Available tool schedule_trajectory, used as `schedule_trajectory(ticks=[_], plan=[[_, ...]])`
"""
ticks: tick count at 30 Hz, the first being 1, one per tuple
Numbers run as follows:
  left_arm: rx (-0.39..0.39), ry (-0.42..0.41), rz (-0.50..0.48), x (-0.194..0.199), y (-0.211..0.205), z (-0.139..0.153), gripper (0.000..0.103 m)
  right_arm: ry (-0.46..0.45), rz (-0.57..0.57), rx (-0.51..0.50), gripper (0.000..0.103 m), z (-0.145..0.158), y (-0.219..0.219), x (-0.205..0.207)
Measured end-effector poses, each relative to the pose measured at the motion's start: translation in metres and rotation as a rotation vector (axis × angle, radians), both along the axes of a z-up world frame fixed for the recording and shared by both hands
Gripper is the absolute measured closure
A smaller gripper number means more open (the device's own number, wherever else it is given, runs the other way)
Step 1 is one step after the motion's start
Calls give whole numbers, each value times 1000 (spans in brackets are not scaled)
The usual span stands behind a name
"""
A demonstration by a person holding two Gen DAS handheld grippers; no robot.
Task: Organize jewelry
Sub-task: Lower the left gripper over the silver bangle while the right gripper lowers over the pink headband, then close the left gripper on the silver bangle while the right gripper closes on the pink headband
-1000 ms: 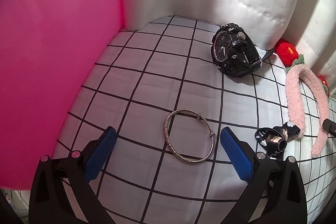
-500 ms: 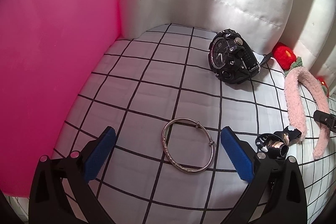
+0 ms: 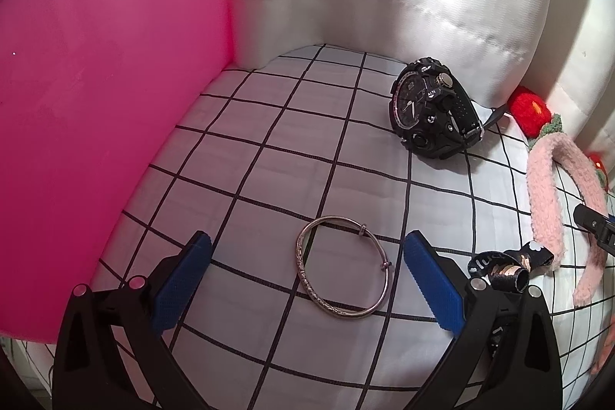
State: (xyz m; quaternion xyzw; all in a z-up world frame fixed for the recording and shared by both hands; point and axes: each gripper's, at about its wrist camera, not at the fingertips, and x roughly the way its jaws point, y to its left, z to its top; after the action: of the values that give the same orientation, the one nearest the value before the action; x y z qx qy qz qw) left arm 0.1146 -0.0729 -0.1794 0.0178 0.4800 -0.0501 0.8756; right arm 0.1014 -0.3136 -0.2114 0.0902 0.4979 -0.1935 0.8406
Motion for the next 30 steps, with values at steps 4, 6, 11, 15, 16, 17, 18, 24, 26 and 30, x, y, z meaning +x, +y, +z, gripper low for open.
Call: schedule_trajectory(ticks=[4,6,11,15,16,17,18,24,26,30], plan=[[-2,-5,-5,-7,-1,3,12,-10,11,3,27,-3,5,-9],[-3,-16,-23,-13,-3,5,20,-13,18,5,31,-3,8,-10],[-10,-28,-82,-25,-11,13,56,-19,49,-6,70,0,23,-12],[-23,-18,-93,-27,-12,18,58,-28,28,6,93,0,24,-19],[-31,-11,-96,-27,-11,20,59,-30,27,11,93,0,25,-20],[-37,-6,-98,-27,-10,21,59,-33,28,12,93,0,25,-21],[-39,-1,-99,-27,-9,22,59,-37,28,15,93,0,27,-23],[-43,-4,-111,-33,-4,33,59,-86,30,22,94,8,32,-35],[-46,-11,-121,-36,-4,39,59,-99,35,20,94,11,34,-38],[-53,-13,-125,-38,-1,47,59,-120,39,30,94,17,38,-52]])
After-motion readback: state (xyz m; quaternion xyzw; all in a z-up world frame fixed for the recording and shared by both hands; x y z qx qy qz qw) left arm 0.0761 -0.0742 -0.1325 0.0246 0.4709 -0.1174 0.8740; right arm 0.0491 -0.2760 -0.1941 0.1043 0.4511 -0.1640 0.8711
